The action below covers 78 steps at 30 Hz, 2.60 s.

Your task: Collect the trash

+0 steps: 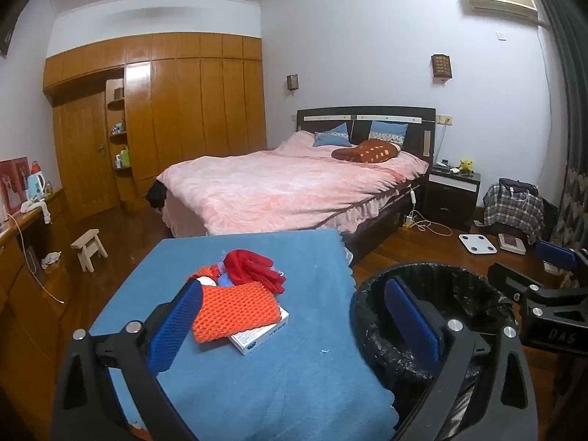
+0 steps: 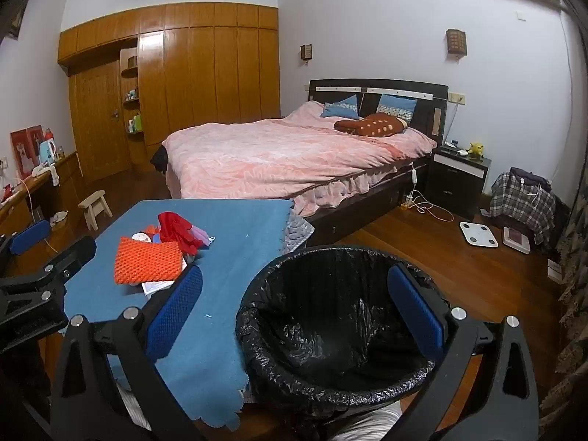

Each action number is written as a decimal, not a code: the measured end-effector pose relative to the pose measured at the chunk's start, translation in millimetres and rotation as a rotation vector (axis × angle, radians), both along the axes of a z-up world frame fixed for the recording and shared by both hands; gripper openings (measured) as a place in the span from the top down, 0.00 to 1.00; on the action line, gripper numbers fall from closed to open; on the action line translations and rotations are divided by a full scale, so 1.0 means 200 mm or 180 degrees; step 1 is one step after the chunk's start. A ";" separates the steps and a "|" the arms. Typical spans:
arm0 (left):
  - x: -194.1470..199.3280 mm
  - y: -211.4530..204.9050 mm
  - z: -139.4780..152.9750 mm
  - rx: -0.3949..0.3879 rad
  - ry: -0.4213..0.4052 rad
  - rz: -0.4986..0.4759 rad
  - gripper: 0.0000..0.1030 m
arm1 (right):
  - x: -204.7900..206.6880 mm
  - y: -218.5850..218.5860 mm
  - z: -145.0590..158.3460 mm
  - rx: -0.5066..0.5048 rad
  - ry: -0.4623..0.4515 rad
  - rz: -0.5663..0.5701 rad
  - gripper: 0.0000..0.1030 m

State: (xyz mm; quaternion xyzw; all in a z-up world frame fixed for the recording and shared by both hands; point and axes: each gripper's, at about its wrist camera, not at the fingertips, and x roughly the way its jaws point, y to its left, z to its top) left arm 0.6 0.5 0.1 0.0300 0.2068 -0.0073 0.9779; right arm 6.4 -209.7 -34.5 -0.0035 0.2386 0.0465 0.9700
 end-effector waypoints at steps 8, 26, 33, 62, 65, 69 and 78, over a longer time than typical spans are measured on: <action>0.00 0.00 0.00 -0.0003 -0.0015 0.0006 0.06 | 0.01 0.01 0.00 -0.0009 0.0013 0.0001 0.05; 0.00 0.00 0.00 0.0001 -0.0021 0.0009 0.06 | 0.01 0.02 -0.01 -0.0023 0.0006 0.0000 0.05; 0.00 0.00 0.00 0.0001 -0.0020 0.0005 0.06 | 0.01 0.02 -0.01 -0.0024 0.0009 -0.0002 0.05; -0.01 0.01 -0.03 -0.0001 -0.0001 0.0004 0.06 | 0.02 0.04 -0.04 -0.0016 0.0044 0.0000 0.05; 0.00 0.01 -0.03 -0.0002 -0.0003 0.0006 0.06 | 0.02 0.03 -0.06 -0.0013 0.0051 0.0000 0.05; 0.00 0.01 -0.03 -0.0004 0.0001 0.0005 0.06 | 0.02 0.03 -0.06 -0.0016 0.0053 0.0001 0.05; 0.00 0.00 -0.05 -0.0007 0.0012 0.0005 0.06 | 0.02 0.04 -0.08 -0.0016 0.0068 0.0002 0.05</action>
